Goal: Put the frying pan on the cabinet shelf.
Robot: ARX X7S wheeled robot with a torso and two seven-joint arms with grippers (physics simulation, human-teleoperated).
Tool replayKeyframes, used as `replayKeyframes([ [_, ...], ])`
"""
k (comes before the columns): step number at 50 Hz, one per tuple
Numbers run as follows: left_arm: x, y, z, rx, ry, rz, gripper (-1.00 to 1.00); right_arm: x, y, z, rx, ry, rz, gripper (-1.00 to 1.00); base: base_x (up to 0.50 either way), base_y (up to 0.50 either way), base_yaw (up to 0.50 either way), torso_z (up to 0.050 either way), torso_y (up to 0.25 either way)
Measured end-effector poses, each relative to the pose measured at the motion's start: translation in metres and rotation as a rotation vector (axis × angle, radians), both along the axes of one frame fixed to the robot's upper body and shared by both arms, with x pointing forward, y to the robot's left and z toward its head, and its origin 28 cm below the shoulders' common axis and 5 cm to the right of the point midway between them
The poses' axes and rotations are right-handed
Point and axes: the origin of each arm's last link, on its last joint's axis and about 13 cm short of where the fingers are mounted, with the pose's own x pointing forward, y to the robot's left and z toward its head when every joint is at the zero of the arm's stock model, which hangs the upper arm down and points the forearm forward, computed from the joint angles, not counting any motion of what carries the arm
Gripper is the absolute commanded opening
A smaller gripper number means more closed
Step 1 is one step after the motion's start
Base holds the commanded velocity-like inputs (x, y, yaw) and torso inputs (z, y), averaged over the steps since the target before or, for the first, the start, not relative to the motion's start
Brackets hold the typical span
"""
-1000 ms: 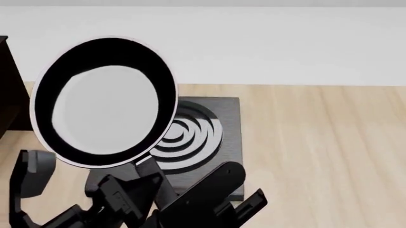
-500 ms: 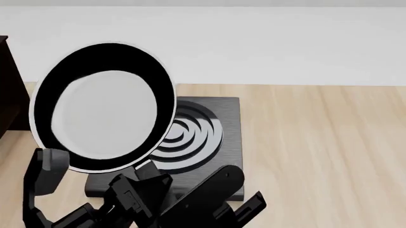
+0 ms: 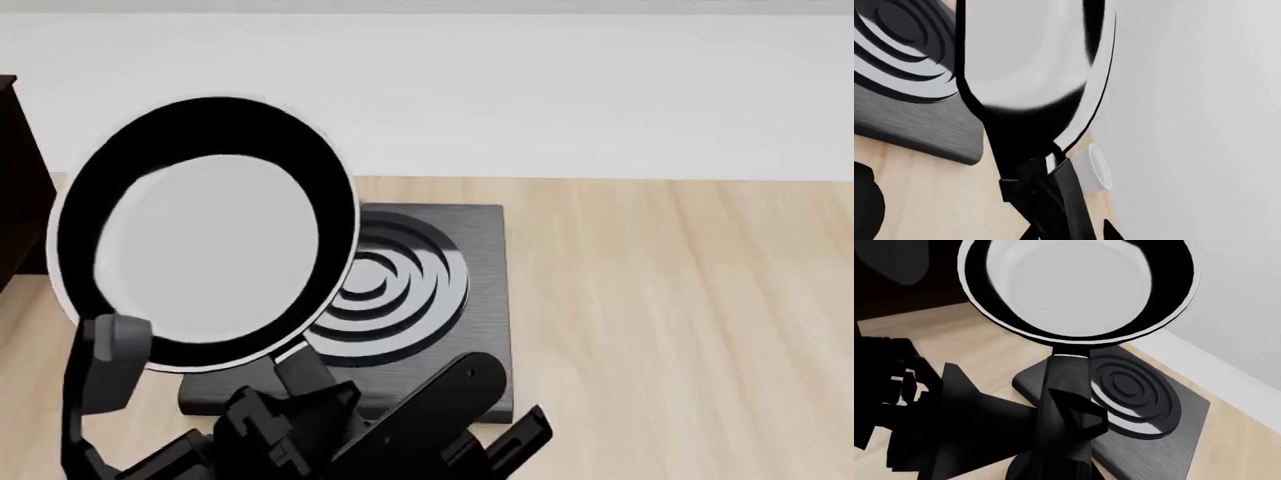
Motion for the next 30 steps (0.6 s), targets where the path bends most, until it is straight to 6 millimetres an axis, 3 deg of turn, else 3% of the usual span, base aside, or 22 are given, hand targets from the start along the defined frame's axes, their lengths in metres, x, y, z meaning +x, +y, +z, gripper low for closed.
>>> replayKeyframes([
  [19, -0.0024, -0.0007, 0.0019, -0.035, -0.011, 0.018, -1.00, 0.0003, 0.0016, 0.0026, 0.010, -0.016, 0.005, -1.00, 0.00, 0.00, 0.00, 0.001, 0.002],
  [20, -0.0024, -0.0007, 0.0022, -0.036, -0.011, 0.018, -1.00, 0.0003, 0.0017, 0.0028, 0.010, -0.017, 0.005, 1.00, 0.00, 0.00, 0.00, 0.000, 0.000],
  [30, 0.0029, 0.0032, 0.0043, 0.021, -0.016, 0.074, -1.00, 0.0019, 0.0003, 0.0060, 0.000, -0.042, -0.012, 1.00, 0.00, 0.00, 0.00, 0.000, 0.002],
])
